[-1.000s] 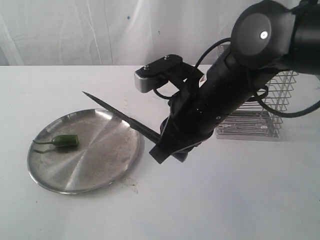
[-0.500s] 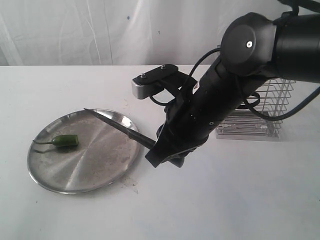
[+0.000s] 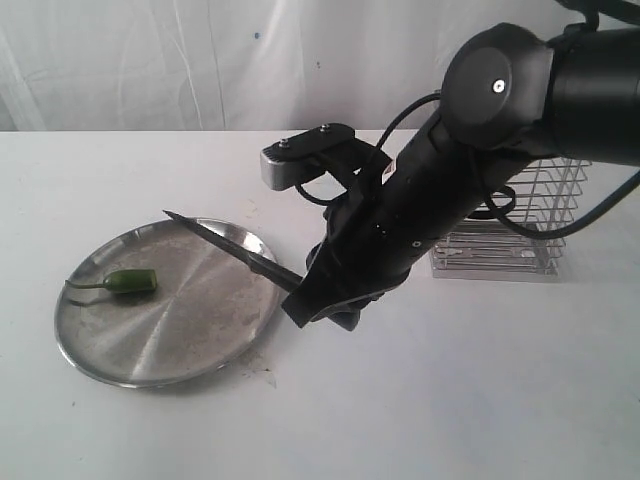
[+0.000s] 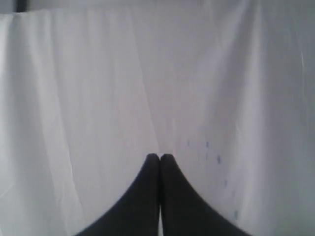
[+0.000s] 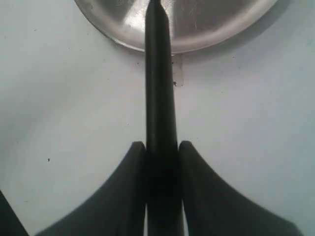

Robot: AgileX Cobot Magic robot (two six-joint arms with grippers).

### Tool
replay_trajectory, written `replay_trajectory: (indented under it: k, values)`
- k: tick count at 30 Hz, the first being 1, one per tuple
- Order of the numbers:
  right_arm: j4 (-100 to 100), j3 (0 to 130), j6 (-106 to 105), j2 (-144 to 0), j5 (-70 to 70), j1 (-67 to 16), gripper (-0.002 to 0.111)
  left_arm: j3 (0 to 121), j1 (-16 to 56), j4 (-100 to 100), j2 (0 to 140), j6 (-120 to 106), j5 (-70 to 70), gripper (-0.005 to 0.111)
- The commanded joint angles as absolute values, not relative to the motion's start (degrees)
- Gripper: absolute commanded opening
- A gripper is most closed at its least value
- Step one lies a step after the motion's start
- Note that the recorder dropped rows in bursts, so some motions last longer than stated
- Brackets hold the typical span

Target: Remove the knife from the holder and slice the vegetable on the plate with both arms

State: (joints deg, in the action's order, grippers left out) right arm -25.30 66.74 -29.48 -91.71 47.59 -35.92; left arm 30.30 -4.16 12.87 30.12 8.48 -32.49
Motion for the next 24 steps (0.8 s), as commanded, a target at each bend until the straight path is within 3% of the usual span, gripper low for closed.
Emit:
replay_trajectory:
  k: [1, 4, 7, 11, 18, 20, 24]
  values:
    - [-26.0, 66.6, -28.4, -91.6, 46.4, -35.9, 0.0, 34.0, -2.2, 25.9, 50.1, 7.7, -24.2, 0.0]
    - [-25.2, 66.6, -26.8, -91.6, 44.6, -35.9, 0.0, 36.4, -0.9, 26.0, 61.1, 7.3, -14.0, 0.0]
    - [-23.7, 66.6, -26.0, -91.6, 44.4, -35.9, 0.0, 40.5, 2.1, 25.8, 66.9, 7.9, 5.0, 0.0]
    - [-23.3, 66.6, -24.7, -91.6, 43.3, -35.9, 0.0, 47.2, 6.7, 22.8, 72.0, 6.5, 19.3, 0.0]
    - [-18.0, 66.6, -20.8, -91.6, 43.1, -35.9, 0.0, 61.9, 11.1, 8.2, 83.1, -16.4, 48.0, 0.0]
    - [-17.7, 66.6, -20.3, -91.6, 43.4, -35.8, 0.0, 63.9, 11.1, 6.7, 85.8, -22.1, 52.4, 0.0]
    - [-17.7, 66.6, -20.3, -91.6, 43.6, -35.8, 0.0, 63.5, 11.1, 7.2, 87.8, -36.8, 48.4, 0.0]
